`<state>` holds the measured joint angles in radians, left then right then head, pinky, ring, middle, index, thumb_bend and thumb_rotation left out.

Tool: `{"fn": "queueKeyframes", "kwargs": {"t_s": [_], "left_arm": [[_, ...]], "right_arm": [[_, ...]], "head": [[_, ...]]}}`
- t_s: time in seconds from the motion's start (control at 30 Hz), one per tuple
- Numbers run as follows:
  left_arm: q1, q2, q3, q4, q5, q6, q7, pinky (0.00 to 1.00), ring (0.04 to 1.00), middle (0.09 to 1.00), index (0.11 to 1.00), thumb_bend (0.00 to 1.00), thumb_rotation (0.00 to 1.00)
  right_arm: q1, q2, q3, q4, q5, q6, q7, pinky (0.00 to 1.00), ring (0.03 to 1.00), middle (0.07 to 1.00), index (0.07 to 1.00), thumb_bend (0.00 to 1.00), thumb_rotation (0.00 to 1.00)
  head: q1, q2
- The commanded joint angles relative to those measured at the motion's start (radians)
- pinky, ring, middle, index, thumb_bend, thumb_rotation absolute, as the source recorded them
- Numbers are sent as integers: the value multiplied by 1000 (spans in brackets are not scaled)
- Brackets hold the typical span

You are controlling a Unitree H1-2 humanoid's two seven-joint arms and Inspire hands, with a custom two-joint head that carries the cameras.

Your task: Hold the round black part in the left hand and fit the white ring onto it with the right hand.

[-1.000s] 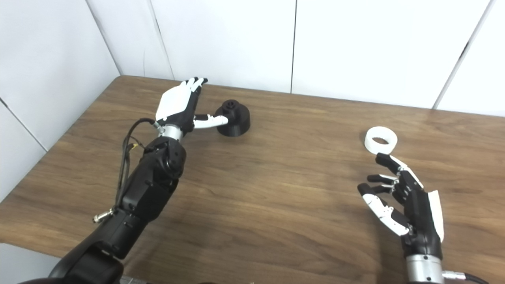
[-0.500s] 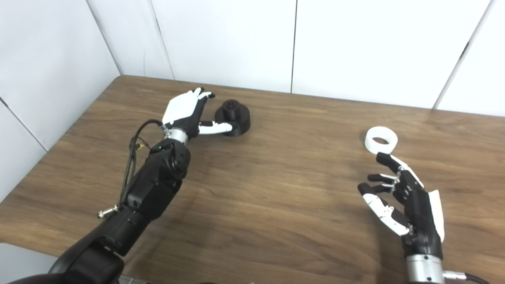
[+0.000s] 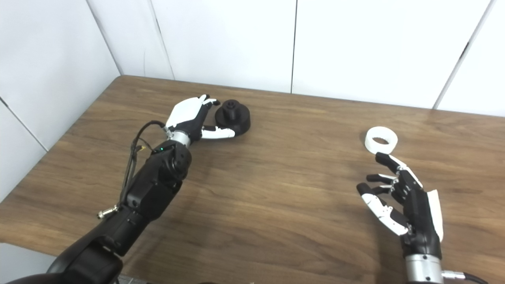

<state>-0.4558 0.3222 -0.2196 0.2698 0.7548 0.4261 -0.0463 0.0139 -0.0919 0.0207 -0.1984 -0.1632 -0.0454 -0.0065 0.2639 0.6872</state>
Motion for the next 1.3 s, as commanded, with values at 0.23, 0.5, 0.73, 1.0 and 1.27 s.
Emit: {"fn": "queueKeyframes", "kwargs": {"t_s": [0.23, 0.5, 0.73, 1.0, 1.27], "left_arm": [[-84, 4, -8, 90, -7, -35, 66, 990, 1000, 1000, 871, 1000, 641], [-108, -1, -23, 156, -15, -55, 107, 974, 1000, 1000, 874, 1000, 665], [-119, -3, -29, 186, -23, -65, 128, 942, 1000, 1000, 873, 1000, 662], [-139, -14, -20, 223, -47, -92, 168, 933, 1000, 1000, 852, 1000, 658], [-136, -46, 30, 239, -137, -169, 216, 918, 1000, 1000, 815, 1000, 541]], "right_arm": [[-22, 2, -5, -51, 10, -3, 2, 517, 646, 811, 780, 623, 349], [-21, 1, -6, -65, 3, 18, -1, 529, 650, 809, 781, 620, 344], [-20, 1, -4, -71, 0, 16, 0, 527, 650, 811, 782, 612, 348], [-17, 5, -4, -78, 4, 29, 0, 524, 649, 814, 781, 622, 346], [-12, 6, -3, -82, 1, 31, 0, 519, 656, 826, 780, 615, 341]], "head": [[-5, 2], [-8, 2], [-10, 5], [-13, 9], [-16, 11]]}}
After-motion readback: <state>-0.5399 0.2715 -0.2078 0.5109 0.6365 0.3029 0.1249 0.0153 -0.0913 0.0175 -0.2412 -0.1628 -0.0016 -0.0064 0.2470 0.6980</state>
